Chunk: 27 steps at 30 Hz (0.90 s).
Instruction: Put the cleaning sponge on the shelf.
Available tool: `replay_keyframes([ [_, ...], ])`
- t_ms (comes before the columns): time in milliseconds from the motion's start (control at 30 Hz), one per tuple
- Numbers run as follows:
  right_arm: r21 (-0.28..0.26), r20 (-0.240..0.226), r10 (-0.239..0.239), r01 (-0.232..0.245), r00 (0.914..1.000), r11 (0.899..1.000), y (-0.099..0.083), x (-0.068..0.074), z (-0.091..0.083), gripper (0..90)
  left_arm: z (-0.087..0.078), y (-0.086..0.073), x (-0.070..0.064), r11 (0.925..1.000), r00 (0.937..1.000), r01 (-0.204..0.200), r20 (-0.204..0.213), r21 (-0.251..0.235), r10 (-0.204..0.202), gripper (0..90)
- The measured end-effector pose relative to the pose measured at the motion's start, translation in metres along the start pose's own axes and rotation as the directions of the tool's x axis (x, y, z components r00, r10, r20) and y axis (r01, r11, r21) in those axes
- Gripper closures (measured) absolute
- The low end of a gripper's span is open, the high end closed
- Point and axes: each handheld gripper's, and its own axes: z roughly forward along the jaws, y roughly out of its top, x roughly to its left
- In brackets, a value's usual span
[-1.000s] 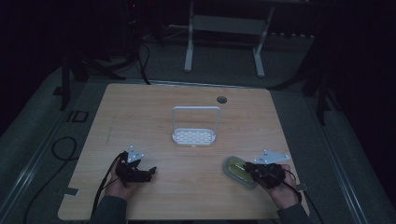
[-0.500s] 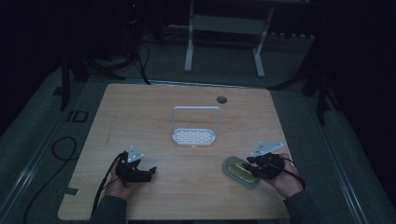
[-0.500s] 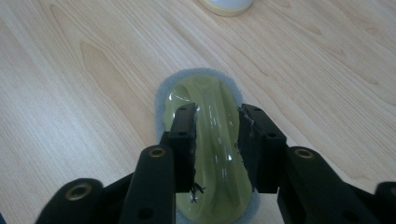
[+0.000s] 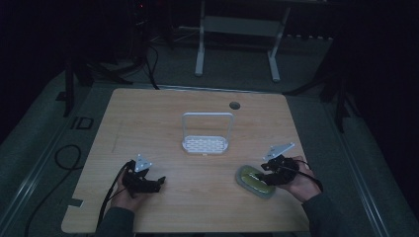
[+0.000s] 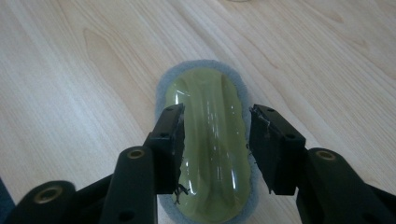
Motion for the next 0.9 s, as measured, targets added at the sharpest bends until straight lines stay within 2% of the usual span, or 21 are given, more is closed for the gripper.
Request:
replay_keyframes([
  [267,0.062,-0.021,-0.006,0.007,0.9998,0.998,0.005,-0.003,0.005,52.0,0.0,0.0,0.0,1.0,1.0,0.0,0.0,0.0,0.0,11.8],
  [533,0.125,-0.044,-0.014,0.019,0.9989,0.992,0.009,-0.007,0.012,51.8,0.0,0.0,0.0,1.0,1.0,0.002,0.0,-0.002,-0.002,11.8],
  [900,0.175,-0.061,-0.026,0.036,0.9978,0.984,0.016,-0.011,0.013,55.3,0.0,0.0,0.0,1.0,1.0,0.0,-0.001,-0.001,0.0,11.8],
])
